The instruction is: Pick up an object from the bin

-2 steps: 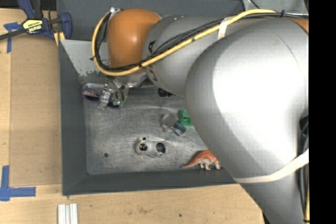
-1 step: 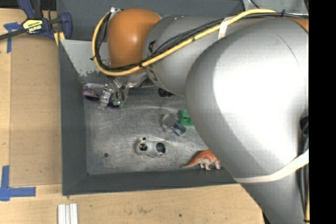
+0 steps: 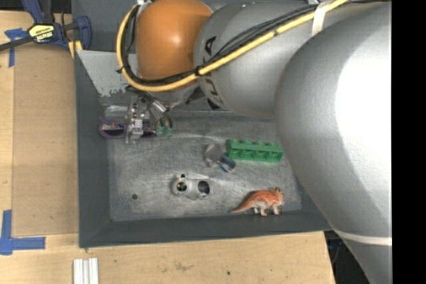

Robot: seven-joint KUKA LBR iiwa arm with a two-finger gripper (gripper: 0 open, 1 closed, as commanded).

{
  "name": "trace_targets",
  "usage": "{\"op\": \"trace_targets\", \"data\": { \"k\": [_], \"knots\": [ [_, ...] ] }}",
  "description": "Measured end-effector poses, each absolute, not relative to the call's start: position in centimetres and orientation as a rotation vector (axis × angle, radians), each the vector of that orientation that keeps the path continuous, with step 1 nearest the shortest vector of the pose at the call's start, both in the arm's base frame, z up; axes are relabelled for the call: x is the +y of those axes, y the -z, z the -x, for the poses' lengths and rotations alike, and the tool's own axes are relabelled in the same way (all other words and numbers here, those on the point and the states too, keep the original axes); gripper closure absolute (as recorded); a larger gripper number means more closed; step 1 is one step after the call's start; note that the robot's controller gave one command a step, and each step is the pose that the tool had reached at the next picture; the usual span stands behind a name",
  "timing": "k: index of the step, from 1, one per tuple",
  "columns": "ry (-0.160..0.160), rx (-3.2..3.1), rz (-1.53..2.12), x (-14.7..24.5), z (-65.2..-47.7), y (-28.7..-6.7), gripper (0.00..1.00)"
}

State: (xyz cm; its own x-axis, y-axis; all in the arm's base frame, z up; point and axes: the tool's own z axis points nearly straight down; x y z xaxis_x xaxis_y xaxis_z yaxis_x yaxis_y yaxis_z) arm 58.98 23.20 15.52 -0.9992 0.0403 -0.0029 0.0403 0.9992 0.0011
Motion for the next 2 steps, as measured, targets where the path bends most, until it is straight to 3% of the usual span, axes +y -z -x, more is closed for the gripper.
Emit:
{"op": "trace_targets", "data": {
  "k": [1, 2],
  "knots": [
    [-0.002, 3.138, -0.064, 23.2, -59.0, -15.5, 1.0],
    [0.003, 3.146, -0.054, 23.1, -58.1, -19.9, 1.0]
  ]
}}
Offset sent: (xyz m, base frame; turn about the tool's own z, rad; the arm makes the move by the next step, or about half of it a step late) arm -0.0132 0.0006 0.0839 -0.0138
